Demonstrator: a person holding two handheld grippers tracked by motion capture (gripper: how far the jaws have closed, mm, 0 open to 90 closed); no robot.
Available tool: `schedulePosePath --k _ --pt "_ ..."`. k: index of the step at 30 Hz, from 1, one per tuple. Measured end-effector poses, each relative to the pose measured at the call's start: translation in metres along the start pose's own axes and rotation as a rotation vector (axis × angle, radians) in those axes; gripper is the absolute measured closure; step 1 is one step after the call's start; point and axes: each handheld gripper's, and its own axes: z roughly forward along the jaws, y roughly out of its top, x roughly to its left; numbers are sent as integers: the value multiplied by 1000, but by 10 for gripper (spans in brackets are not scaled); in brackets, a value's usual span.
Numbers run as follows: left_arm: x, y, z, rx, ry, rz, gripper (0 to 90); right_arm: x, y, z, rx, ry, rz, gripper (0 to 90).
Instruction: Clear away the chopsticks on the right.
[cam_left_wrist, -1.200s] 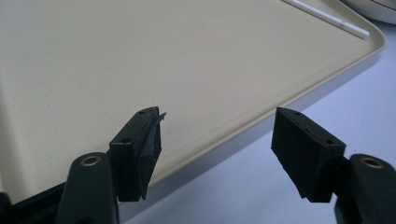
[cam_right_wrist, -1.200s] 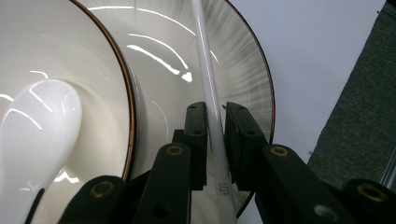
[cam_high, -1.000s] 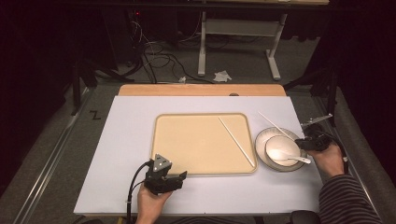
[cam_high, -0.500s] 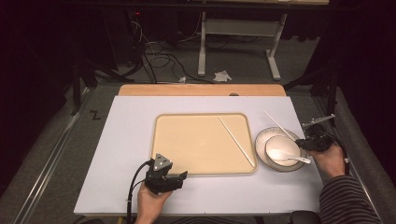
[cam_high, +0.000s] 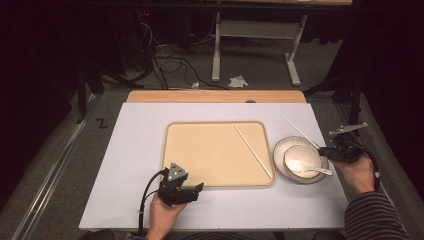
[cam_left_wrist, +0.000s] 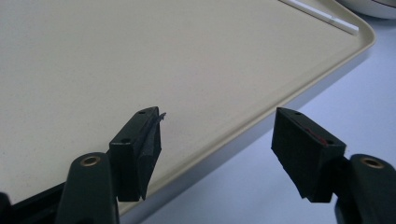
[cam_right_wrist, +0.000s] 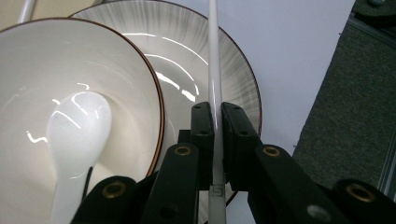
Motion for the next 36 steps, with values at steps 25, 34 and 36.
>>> schedulePosePath --k 25,34,36 --pt "-8 -1 13 47 -54 26 334 16 -7 -47 -120 -47 1 857" --pt "-11 -2 18 63 -70 33 334 25 -11 -59 -161 -31 22 857" --pt "-11 -1 19 62 -76 31 334 27 -12 -61 -166 -31 8 857"
